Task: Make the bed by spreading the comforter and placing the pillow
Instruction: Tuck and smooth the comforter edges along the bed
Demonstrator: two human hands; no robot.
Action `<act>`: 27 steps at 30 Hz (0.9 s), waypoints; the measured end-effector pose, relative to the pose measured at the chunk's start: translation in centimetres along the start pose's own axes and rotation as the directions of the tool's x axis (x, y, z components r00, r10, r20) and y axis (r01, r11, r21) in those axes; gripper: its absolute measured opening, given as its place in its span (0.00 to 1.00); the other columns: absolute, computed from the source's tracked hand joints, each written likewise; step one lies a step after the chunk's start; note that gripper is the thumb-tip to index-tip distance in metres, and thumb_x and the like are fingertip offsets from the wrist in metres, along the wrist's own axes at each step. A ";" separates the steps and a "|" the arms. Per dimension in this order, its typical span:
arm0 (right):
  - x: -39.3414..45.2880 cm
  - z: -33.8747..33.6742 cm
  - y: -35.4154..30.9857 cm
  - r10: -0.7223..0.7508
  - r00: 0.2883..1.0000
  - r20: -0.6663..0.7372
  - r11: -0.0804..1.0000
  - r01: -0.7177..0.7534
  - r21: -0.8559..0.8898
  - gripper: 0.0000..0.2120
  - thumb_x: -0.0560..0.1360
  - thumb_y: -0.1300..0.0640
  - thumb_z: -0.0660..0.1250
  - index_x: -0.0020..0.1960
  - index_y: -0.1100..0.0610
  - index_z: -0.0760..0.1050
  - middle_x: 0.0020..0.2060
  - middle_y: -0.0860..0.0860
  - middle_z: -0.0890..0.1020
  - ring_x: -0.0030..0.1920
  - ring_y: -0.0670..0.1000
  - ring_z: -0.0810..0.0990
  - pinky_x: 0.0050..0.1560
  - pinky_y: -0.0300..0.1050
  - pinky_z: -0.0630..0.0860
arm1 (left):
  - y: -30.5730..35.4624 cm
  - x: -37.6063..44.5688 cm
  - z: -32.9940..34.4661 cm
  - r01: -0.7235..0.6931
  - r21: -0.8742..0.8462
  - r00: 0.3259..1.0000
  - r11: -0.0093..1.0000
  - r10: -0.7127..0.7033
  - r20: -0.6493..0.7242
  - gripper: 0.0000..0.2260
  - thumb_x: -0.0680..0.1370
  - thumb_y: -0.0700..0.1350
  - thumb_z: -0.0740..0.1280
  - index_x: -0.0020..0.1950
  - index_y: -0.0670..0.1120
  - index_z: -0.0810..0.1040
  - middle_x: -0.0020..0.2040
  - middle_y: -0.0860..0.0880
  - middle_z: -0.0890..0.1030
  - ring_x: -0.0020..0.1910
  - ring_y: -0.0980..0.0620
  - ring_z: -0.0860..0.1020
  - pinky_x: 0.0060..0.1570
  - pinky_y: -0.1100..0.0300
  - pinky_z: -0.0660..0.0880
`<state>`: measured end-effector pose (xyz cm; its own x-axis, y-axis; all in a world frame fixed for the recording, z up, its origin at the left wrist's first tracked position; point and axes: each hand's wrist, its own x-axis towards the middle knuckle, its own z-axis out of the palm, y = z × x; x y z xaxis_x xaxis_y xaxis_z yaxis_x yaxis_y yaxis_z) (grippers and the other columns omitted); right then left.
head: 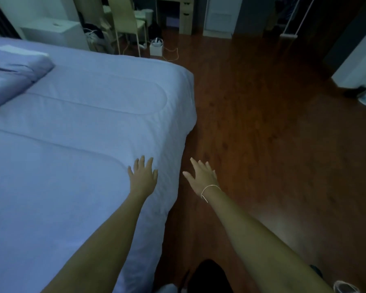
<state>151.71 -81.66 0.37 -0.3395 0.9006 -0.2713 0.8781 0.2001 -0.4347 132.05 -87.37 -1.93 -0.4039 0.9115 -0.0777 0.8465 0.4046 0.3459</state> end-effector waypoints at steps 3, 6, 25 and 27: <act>5.4 -1.3 1.5 0.009 1.000 0.007 1.000 -0.009 0.010 0.31 0.78 0.38 0.52 0.77 0.45 0.47 0.78 0.52 0.54 0.78 0.56 0.48 0.76 0.59 0.48 | 1.5 5.2 0.8 0.024 0.015 1.000 1.000 -0.024 0.009 0.22 0.82 0.52 0.53 0.75 0.49 0.58 0.77 0.44 0.55 0.76 0.43 0.53 0.73 0.40 0.49; 12.5 -2.9 3.2 -0.004 0.999 0.053 1.000 0.003 0.005 0.32 0.78 0.38 0.53 0.77 0.45 0.47 0.78 0.52 0.53 0.78 0.56 0.47 0.76 0.59 0.48 | 3.1 11.7 1.8 0.065 0.026 0.998 0.998 -0.065 0.018 0.22 0.82 0.53 0.53 0.75 0.49 0.58 0.78 0.44 0.55 0.77 0.44 0.53 0.74 0.41 0.49; 60.9 -16.5 1.6 -0.237 0.938 0.251 0.965 0.256 -0.047 0.36 0.78 0.47 0.61 0.77 0.43 0.42 0.78 0.54 0.53 0.78 0.58 0.48 0.75 0.60 0.53 | 10.0 53.2 2.9 0.349 -0.033 0.936 0.936 -0.350 -0.038 0.24 0.82 0.52 0.53 0.76 0.48 0.55 0.78 0.42 0.53 0.76 0.43 0.55 0.73 0.42 0.49; 66.2 -17.7 1.3 -0.239 0.941 0.240 0.962 0.263 -0.070 0.38 0.77 0.48 0.63 0.77 0.43 0.41 0.78 0.54 0.52 0.78 0.58 0.48 0.75 0.59 0.54 | 9.9 58.6 3.5 0.366 -0.046 0.929 0.930 -0.368 -0.040 0.24 0.81 0.52 0.54 0.76 0.48 0.55 0.78 0.42 0.53 0.75 0.42 0.55 0.73 0.42 0.50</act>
<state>136.35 -14.91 -2.95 -0.6106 0.7066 -0.3577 0.7795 0.4563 -0.4292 117.99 -29.73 -6.36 -0.7005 0.6951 -0.1617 0.6231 0.7062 0.3363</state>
